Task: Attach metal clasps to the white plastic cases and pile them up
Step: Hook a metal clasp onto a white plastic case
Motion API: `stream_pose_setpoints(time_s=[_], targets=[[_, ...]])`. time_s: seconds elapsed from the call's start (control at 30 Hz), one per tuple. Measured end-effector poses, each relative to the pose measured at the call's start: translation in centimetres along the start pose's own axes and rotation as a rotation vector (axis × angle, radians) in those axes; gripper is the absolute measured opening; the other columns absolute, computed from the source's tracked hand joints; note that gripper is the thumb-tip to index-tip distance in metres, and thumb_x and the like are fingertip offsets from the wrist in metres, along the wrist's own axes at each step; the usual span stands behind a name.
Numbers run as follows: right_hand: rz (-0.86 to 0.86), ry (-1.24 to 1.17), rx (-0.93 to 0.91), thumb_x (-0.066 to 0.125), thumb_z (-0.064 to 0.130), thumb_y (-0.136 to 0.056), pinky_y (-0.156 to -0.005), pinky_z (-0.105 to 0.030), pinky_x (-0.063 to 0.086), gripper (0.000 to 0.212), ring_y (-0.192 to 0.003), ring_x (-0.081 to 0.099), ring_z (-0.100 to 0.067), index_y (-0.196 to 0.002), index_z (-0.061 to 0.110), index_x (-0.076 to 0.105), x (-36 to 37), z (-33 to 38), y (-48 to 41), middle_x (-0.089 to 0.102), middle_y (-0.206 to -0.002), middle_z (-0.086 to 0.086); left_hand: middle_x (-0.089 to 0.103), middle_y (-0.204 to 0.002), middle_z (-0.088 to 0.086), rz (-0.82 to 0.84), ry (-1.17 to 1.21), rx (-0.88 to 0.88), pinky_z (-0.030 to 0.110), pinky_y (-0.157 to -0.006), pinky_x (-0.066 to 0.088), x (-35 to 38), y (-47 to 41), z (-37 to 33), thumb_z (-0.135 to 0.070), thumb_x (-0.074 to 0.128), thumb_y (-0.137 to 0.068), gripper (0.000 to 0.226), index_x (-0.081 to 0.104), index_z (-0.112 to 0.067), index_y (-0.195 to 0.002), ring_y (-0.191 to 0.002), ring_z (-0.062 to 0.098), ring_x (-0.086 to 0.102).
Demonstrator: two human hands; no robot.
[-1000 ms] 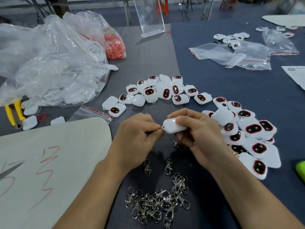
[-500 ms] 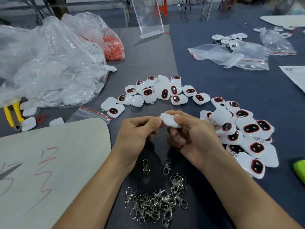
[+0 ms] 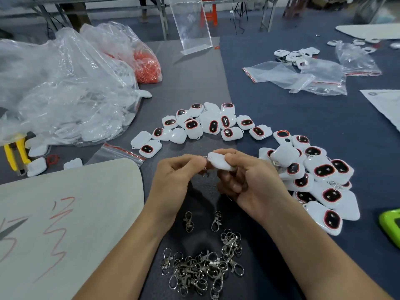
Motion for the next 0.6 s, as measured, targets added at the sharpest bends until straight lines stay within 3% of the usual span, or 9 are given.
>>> stream_pose_setpoints(time_s=[0.1, 0.2, 0.3, 0.37, 0.47, 0.53, 0.6], targets=[[-0.023, 0.054, -0.018, 0.047, 0.006, -0.098, -0.053, -0.030, 0.026, 0.030, -0.039, 0.031, -0.014, -0.095, 0.006, 0.077, 0.1, 0.0, 0.2, 0.050, -0.056, -0.011, 0.071, -0.070, -0.004, -0.002, -0.059, 0.017, 0.016, -0.071, 0.047, 0.2, 0.0, 0.2, -0.014, 0.073, -0.087, 0.015, 0.082, -0.020, -0.077, -0.071, 0.005, 0.060], [-0.074, 0.102, -0.061, 0.051, 0.004, -0.096, -0.053, -0.028, 0.026, 0.031, -0.044, 0.040, -0.013, -0.087, 0.012, 0.079, 0.2, 0.0, 0.3, 0.057, -0.062, -0.012, 0.070, -0.072, 0.000, -0.009, -0.112, 0.051, 0.023, -0.072, 0.046, -0.2, -0.2, 0.3, -0.006, 0.073, -0.087, 0.016, 0.080, -0.012, -0.075, -0.071, 0.009, 0.058], [-0.126, 0.213, -0.183, 0.055, 0.002, -0.094, -0.049, -0.023, 0.029, 0.030, -0.050, 0.047, -0.010, -0.081, 0.016, 0.079, 0.1, 0.1, 0.3, 0.066, -0.074, -0.012, 0.071, -0.078, -0.005, 0.050, -0.430, 0.255, 0.021, -0.072, 0.047, -0.6, -0.2, -0.2, -0.003, 0.077, -0.085, 0.012, 0.080, -0.010, -0.076, -0.075, 0.008, 0.064], [-0.136, 0.285, -0.257, 0.056, 0.000, -0.093, -0.042, -0.016, 0.031, 0.030, -0.046, 0.046, -0.008, -0.079, 0.015, 0.078, 0.2, 0.1, 0.3, 0.065, -0.070, -0.009, 0.070, -0.082, -0.008, 0.101, -0.712, 0.408, 0.024, -0.076, 0.047, -0.9, -0.1, -0.4, -0.008, 0.077, -0.085, 0.009, 0.078, -0.010, -0.076, -0.080, 0.012, 0.063], [-0.150, 0.373, -0.300, 0.059, -0.001, -0.092, -0.044, -0.016, 0.038, 0.028, -0.050, 0.049, -0.007, -0.078, 0.015, 0.078, 0.4, -0.2, 0.2, 0.065, -0.068, -0.005, 0.070, -0.083, -0.006, 0.136, -1.034, 0.561, 0.030, -0.076, 0.040, -0.9, 0.0, -0.6, -0.017, 0.073, -0.085, 0.011, 0.077, -0.011, -0.077, -0.077, 0.018, 0.057], [-0.144, 0.376, -0.290, 0.059, 0.000, -0.093, -0.044, -0.017, 0.038, 0.029, -0.051, 0.051, -0.008, -0.078, 0.015, 0.078, 0.5, -0.2, 0.3, 0.066, -0.067, -0.004, 0.070, -0.082, -0.007, 0.126, -1.070, 0.576, 0.029, -0.074, 0.037, -1.1, 0.1, -0.6, -0.023, 0.070, -0.085, 0.015, 0.078, -0.012, -0.077, -0.075, 0.016, 0.055], [-0.121, 0.289, -0.244, 0.056, 0.000, -0.095, -0.041, -0.019, 0.032, 0.032, -0.047, 0.049, -0.010, -0.079, 0.015, 0.079, 0.5, 0.0, 0.3, 0.065, -0.066, -0.007, 0.070, -0.081, -0.010, 0.095, -0.912, 0.476, 0.029, -0.075, 0.041, -1.2, 0.2, -0.6, -0.023, 0.071, -0.085, 0.014, 0.078, -0.015, -0.077, -0.076, 0.012, 0.058]])
Point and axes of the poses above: each hand's wrist, its own y-axis away from the middle knuckle, its own x-axis out of the palm, z = x × y, the point moved 1 cm from there along -y, towards the middle knuckle
